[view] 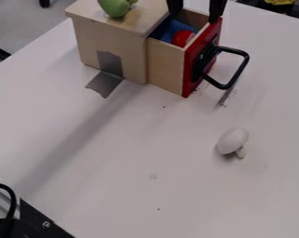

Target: Closed the drawer

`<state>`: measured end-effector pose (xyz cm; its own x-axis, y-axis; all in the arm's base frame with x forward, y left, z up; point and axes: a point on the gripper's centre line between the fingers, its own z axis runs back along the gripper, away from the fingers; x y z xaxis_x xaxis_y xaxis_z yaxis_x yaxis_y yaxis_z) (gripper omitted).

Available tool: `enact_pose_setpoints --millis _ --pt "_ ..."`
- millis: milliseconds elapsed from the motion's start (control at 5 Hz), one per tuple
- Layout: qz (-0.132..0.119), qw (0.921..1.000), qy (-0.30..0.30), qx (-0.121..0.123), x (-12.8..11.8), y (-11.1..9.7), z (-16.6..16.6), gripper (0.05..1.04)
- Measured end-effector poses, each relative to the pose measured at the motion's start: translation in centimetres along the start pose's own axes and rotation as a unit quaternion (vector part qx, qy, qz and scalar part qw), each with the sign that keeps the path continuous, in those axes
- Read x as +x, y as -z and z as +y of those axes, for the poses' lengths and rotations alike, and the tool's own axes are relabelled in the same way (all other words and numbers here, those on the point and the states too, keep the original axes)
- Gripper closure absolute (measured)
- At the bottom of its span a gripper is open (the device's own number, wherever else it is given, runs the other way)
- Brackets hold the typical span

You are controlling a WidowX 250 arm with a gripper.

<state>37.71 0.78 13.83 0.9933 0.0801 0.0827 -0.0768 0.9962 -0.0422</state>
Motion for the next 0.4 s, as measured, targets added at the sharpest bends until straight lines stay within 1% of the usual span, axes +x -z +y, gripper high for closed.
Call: enact_pose_setpoints --millis 200,400 --pt "0.018 0.9998 -0.001 0.001 -0.3 1.2 0.1 0.085" --pt "0.023 0.9996 0.013 -0.004 -0.3 1.8 -2.2 0.085"
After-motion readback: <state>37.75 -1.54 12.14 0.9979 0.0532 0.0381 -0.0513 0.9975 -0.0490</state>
